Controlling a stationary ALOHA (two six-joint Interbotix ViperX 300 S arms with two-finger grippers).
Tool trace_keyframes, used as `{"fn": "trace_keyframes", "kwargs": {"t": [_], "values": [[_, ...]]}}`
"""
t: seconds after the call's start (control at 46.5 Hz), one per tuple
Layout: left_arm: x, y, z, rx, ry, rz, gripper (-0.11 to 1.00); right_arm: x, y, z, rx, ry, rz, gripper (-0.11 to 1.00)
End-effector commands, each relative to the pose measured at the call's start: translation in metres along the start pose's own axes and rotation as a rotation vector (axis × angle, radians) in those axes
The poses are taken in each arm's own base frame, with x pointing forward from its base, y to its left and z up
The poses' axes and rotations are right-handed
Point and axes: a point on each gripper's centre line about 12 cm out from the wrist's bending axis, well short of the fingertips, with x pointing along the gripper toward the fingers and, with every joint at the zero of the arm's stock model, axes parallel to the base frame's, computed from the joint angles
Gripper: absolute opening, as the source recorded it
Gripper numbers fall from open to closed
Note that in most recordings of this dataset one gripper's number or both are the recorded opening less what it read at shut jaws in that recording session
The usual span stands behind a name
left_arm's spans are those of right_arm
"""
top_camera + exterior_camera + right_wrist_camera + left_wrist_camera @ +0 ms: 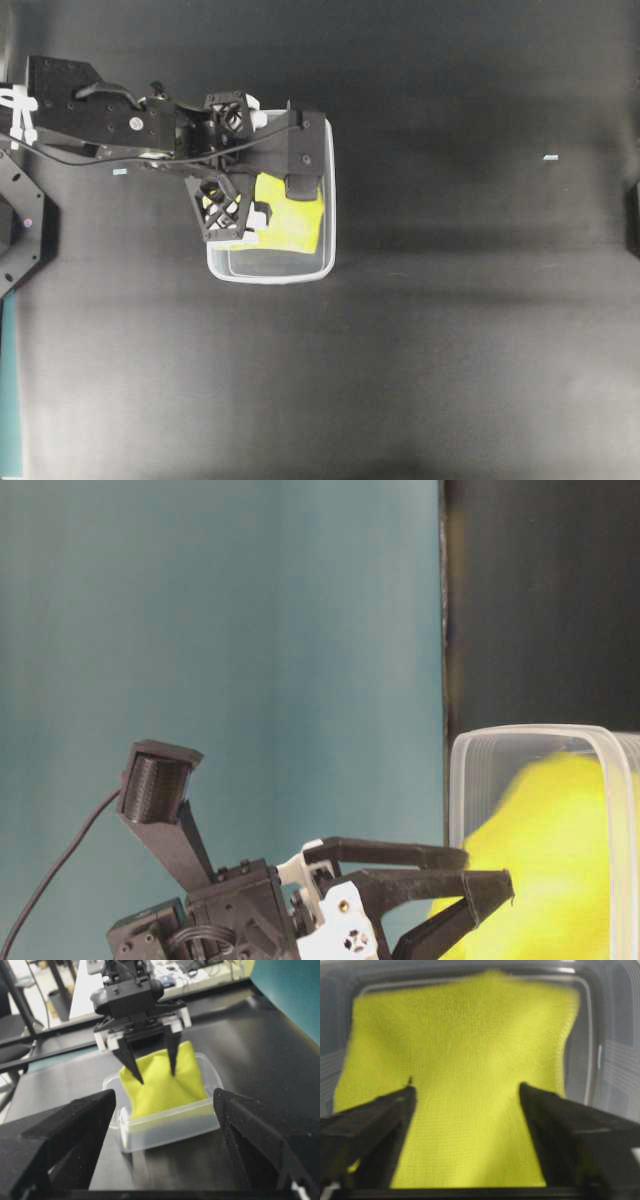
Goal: Place the yellow towel into the container with the left arm.
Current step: 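Lower the towel into the clear container with the left gripper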
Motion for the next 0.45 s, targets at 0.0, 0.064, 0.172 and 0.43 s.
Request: {"fn": "trace_keyframes", "kwargs": {"t": [0.0,0.064,0.172,0.43], "values": [[-0.016,0.004,0.013,0.000,-0.077,0.011,0.85,0.000,0.000,0.004,0.003,-0.014,0.000,0.77],[-0.033,0.004,0.017,-0.001,-0.128,0.016,0.90,0.000,0.000,0.004,0.003,-0.013,-0.002,0.76],[-0.065,0.005,0.017,-0.013,-0.207,0.023,0.88,0.000,0.000,0.004,0.003,-0.014,0.000,0.76],[-0.137,0.003,0.006,-0.030,-0.454,0.037,0.88,0.001,0.000,0.002,0.003,-0.010,-0.001,0.76]]}}
